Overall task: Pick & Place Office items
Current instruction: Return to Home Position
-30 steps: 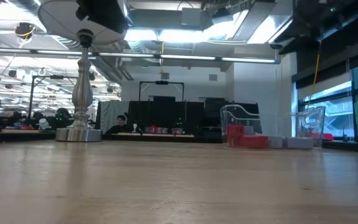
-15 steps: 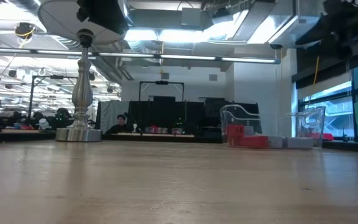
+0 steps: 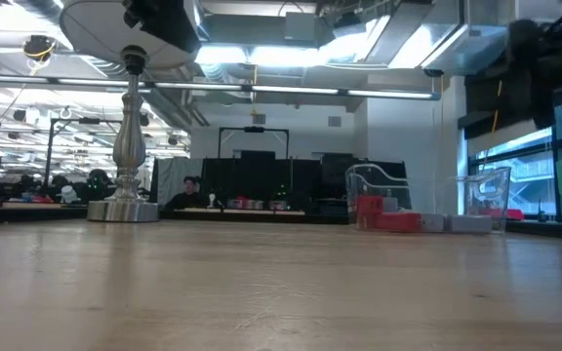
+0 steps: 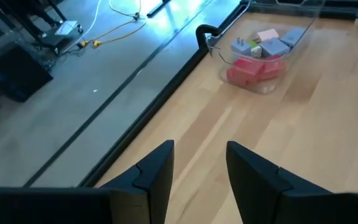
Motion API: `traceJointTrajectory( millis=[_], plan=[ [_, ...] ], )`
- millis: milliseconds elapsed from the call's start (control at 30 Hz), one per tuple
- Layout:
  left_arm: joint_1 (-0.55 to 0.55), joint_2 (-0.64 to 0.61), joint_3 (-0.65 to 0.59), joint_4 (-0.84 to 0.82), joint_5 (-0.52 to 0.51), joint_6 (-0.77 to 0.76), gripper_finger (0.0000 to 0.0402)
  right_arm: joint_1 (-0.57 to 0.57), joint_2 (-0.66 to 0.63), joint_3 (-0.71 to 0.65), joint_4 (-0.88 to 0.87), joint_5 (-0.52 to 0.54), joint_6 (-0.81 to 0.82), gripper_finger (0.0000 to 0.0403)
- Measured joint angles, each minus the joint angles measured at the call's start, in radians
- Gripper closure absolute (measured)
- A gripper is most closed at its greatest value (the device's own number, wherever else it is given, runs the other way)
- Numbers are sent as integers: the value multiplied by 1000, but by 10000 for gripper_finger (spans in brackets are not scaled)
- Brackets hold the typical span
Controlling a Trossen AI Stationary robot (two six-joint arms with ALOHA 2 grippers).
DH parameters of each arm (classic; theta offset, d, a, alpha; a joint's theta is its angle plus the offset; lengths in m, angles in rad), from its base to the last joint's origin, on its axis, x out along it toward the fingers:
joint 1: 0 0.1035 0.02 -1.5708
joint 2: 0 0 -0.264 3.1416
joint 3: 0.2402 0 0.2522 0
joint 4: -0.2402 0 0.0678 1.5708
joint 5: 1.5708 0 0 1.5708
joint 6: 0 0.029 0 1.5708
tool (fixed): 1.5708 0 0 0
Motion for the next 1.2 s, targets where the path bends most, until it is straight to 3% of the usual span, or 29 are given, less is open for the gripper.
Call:
traceJointTrajectory(
  millis=[333, 500, 733, 933, 1100, 1200],
  plan=[
    [30, 0, 0, 0, 36, -220, 258, 0, -2, -199, 245, 0, 85, 96],
    [44, 0, 0, 0, 127, -232, 258, 0, 0, -239, 250, 4, 86, 96],
    [64, 0, -46, 43, 136, -240, 258, 0, 4, -239, 255, 43, 31, 96],
    [70, 0, -218, 343, 142, -242, 258, 0, 4, -239, 251, 57, 33, 96],
    [70, 0, -431, 741, 130, -245, 258, 0, 5, -239, 249, 57, 32, 96],
    [71, -5, -548, 999, 65, -245, 258, 0, 5, -239, 249, 57, 21, 96]
  ],
)
